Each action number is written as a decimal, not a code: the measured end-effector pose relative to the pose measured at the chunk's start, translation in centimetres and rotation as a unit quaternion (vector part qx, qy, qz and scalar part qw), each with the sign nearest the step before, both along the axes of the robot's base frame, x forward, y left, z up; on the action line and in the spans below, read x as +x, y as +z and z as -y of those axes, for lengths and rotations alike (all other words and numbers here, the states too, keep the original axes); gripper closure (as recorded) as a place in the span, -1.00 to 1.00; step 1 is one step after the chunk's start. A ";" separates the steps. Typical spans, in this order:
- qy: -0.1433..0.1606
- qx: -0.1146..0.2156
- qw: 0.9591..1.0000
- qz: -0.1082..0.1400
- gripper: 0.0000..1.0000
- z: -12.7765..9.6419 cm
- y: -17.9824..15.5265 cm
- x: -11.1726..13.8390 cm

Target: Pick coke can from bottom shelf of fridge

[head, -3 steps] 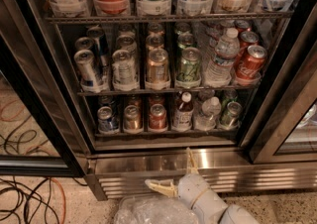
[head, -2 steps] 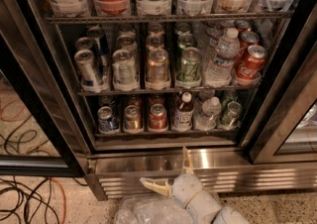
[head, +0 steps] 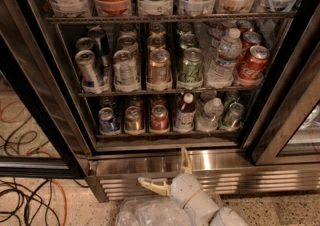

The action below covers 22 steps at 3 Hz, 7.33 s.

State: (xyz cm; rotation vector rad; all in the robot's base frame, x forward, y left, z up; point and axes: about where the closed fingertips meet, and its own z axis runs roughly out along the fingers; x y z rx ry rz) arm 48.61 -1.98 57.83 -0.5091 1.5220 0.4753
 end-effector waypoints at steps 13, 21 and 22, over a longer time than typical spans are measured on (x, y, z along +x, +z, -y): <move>-0.125 0.000 0.990 0.064 -0.90 -2.6 1.2 9.2; -0.188 0.004 0.979 0.076 -0.36 -0.4 1.5 14.5; -0.189 0.005 0.979 0.079 -0.44 -0.8 1.7 16.2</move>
Offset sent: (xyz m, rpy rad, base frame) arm 0.0255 0.0272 0.0206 0.0448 -0.1074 -0.0248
